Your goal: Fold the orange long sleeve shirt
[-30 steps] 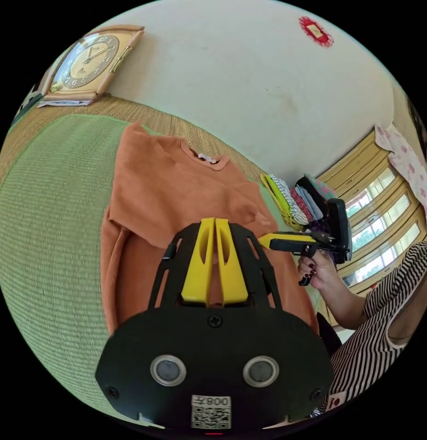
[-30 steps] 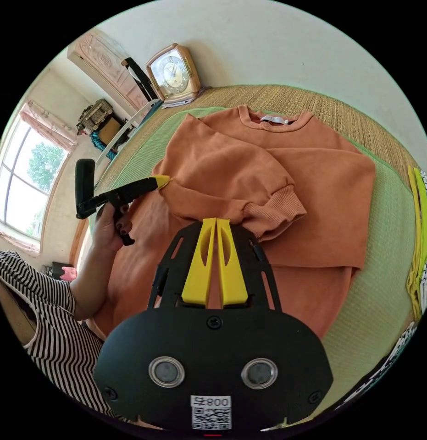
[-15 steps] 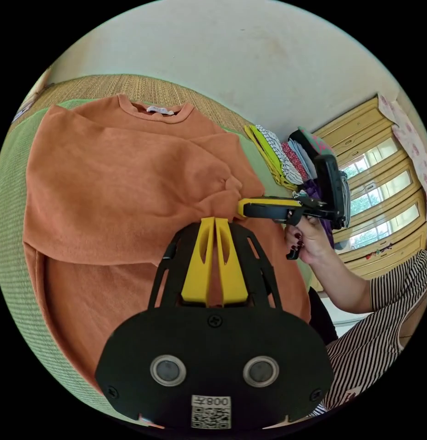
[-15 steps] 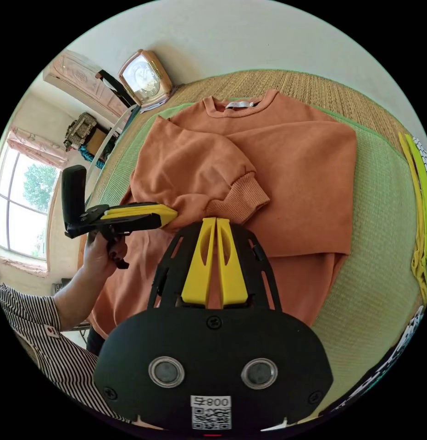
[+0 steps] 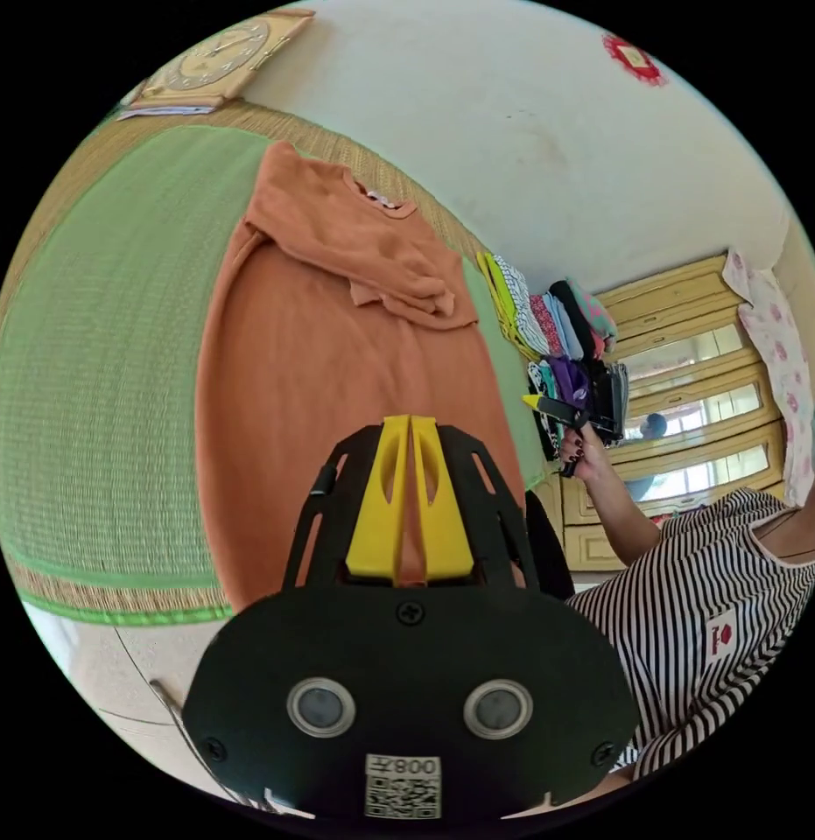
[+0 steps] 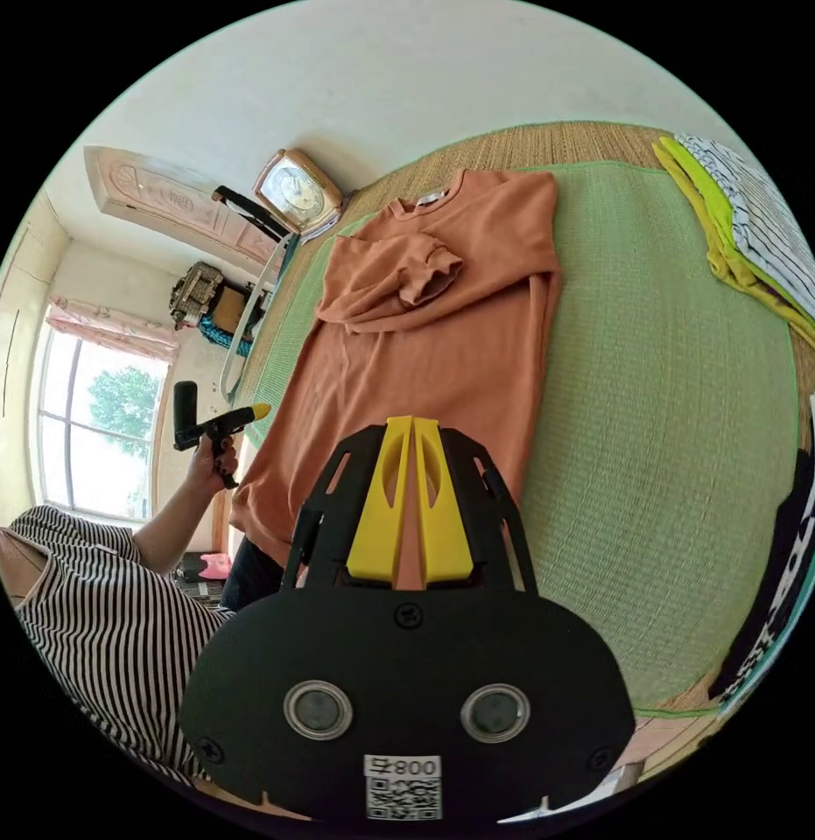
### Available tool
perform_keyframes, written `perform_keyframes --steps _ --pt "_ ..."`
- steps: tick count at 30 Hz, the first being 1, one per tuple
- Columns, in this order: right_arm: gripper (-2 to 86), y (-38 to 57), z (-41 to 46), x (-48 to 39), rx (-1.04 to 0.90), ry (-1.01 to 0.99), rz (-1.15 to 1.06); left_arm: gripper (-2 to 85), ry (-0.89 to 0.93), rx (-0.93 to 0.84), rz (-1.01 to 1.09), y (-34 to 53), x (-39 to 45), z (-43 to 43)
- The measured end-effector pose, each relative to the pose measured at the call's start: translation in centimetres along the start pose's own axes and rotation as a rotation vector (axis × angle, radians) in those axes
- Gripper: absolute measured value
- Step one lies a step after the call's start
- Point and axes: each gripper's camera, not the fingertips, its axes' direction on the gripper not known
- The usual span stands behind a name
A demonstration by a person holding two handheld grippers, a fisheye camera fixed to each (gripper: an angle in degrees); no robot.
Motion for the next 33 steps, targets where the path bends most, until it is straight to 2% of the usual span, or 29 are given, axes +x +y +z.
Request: perform_keyframes --steps 7,12,17,25,33 --pt "0.4 10.9 -4.3 -0.4 0.026 -0.089 0.095 1.8 0.055 0.119 -0.186 11.9 -3.7 -5.1" --pt "1.2 15.3 -6.0 -0.7 0.029 -0.094 0.118 6.3 0.040 0.158 -0.295 18.3 -6.9 -7.0" --pt "3.3 18.6 -6.9 0.0 0.047 -0.153 0.164 10.1 0.117 0.202 -0.410 24.5 -10.3 -7.3" --pt "7.2 21.8 -6.4 0.2 0.010 -0.128 0.212 12.9 0.269 0.170 -0.426 28.9 -13.2 -5.4" --pt "9.9 21.7 -3.9 0.2 -0.128 -0.012 0.243 13.7 0.286 0.123 -0.411 30.5 -14.9 -4.1"
